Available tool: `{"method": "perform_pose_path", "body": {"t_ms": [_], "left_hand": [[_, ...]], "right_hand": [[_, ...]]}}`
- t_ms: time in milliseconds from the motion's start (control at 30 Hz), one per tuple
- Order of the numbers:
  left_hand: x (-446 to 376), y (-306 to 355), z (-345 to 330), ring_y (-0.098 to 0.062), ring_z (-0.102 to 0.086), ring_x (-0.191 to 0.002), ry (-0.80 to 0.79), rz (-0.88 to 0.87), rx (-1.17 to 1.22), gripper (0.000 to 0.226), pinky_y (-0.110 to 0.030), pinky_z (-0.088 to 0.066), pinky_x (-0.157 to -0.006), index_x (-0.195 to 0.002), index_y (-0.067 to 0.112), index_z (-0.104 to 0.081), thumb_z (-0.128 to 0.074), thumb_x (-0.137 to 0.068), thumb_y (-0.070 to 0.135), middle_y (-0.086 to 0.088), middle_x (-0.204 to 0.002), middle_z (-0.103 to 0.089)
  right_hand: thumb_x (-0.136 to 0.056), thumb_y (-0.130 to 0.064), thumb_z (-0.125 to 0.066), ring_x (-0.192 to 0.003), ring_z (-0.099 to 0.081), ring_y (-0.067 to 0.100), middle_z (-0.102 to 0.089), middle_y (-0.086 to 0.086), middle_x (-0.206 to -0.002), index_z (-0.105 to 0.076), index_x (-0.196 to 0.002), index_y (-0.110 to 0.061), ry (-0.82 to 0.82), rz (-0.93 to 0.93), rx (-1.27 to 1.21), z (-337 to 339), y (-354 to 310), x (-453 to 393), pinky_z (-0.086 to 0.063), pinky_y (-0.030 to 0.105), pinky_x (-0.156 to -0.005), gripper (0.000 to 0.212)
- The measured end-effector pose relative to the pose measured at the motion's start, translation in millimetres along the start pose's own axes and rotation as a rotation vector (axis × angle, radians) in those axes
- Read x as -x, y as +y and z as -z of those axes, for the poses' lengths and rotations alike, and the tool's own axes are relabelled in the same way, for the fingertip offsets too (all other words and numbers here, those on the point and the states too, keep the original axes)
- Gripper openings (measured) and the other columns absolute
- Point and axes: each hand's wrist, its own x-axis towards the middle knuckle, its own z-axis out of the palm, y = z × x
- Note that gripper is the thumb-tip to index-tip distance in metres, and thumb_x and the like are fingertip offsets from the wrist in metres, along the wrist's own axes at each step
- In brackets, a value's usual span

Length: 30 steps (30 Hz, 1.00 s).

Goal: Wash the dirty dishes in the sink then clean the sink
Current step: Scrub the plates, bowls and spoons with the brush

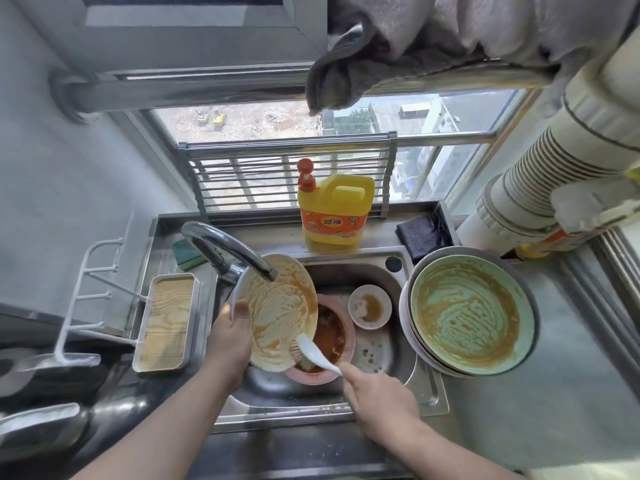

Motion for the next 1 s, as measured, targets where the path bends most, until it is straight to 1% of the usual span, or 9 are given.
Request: {"method": "perform_pose_path", "body": {"t_ms": [200,333,467,500,600,733,800,900,1000], "left_hand": [[4,-9,14,-0.027,-0.07,-0.117,-0.14,0.008,-0.039,0.057,-0.058,-0.055,-0.102,-0.134,0.031,-0.062,-0.043,-0.096,0.07,-0.003,-0.122,-0.075],[11,-8,0,-0.014,-0.071,-0.109,-0.163,0.058,-0.017,0.049,-0.031,-0.059,-0.079,-0.125,0.045,-0.061,-0.043,-0.09,0.074,0.009,-0.112,-0.076],[9,-4,-9,-0.027,-0.071,-0.11,-0.098,0.185,0.104,0.063,-0.05,-0.061,-0.091,-0.134,0.038,-0.057,-0.034,-0.091,0.077,-0.001,-0.12,-0.073],[9,-3,-9,-0.028,-0.072,-0.108,-0.084,0.212,0.127,0.061,-0.051,-0.062,-0.088,-0.132,0.038,-0.056,-0.032,-0.093,0.077,-0.002,-0.118,-0.074],[14,-5,-7,-0.017,-0.076,-0.098,-0.113,0.149,0.084,0.054,-0.031,-0.064,-0.066,-0.123,0.05,-0.06,-0.032,-0.09,0.083,0.004,-0.11,-0.077],[25,-13,-16,0.004,-0.073,-0.099,-0.206,0.051,0.041,0.047,-0.019,-0.06,-0.067,-0.111,0.077,-0.055,-0.041,-0.073,0.101,0.029,-0.111,-0.073],[23,-13,-19,0.002,-0.074,-0.098,-0.202,0.068,0.071,0.046,-0.02,-0.061,-0.066,-0.112,0.073,-0.057,-0.041,-0.077,0.098,0.026,-0.111,-0.074],[14,-8,-19,-0.017,-0.079,-0.094,-0.151,0.152,0.126,0.042,-0.039,-0.066,-0.07,-0.106,0.056,-0.064,-0.037,-0.085,0.081,0.006,-0.105,-0.079],[13,-10,-15,-0.021,-0.079,-0.096,-0.181,0.155,0.113,0.041,-0.039,-0.066,-0.069,-0.106,0.052,-0.066,-0.038,-0.089,0.078,0.001,-0.108,-0.08]], "right_hand": [[-0.111,-0.038,-0.03,-0.085,-0.069,0.036,-0.073,0.005,-0.096,-0.044,-0.112,-0.031,0.195,-0.007,0.116,66,-2,-61,-0.044,0.039,-0.059,0.016],[-0.11,-0.044,-0.028,-0.088,-0.068,0.039,-0.073,0.008,-0.097,-0.047,-0.114,-0.032,0.167,0.061,-0.053,61,-42,-59,-0.043,0.04,-0.063,0.022],[-0.105,-0.054,-0.03,-0.097,-0.065,0.038,-0.074,0.009,-0.104,-0.041,-0.14,-0.051,0.064,0.146,-0.348,14,-66,-5,-0.051,0.043,-0.075,0.036],[-0.102,-0.058,-0.029,-0.097,-0.065,0.035,-0.074,0.007,-0.102,-0.039,-0.141,-0.054,0.055,0.147,-0.414,7,-69,10,-0.052,0.042,-0.077,0.04],[-0.101,-0.057,-0.029,-0.099,-0.066,0.031,-0.074,0.003,-0.103,-0.05,-0.135,-0.043,0.051,0.117,-0.519,8,-75,11,-0.053,0.042,-0.082,0.042],[-0.111,-0.04,-0.036,-0.119,-0.062,0.024,-0.071,-0.002,-0.126,-0.061,-0.137,-0.033,0.152,-0.005,-0.619,36,-78,-39,-0.048,0.035,-0.099,0.037],[-0.11,-0.04,-0.037,-0.114,-0.063,0.021,-0.071,-0.003,-0.122,-0.063,-0.13,-0.03,0.133,-0.001,-0.639,31,-82,-38,-0.048,0.036,-0.098,0.035],[-0.103,-0.049,-0.035,-0.097,-0.063,0.004,-0.07,-0.014,-0.103,-0.06,-0.121,-0.037,0.074,0.059,-0.721,2,-91,2,-0.05,0.03,-0.089,0.033],[-0.105,-0.044,-0.036,-0.099,-0.064,0.011,-0.072,-0.01,-0.104,-0.064,-0.12,-0.034,0.088,0.034,-0.739,8,-93,-8,-0.051,0.033,-0.091,0.034]]}}
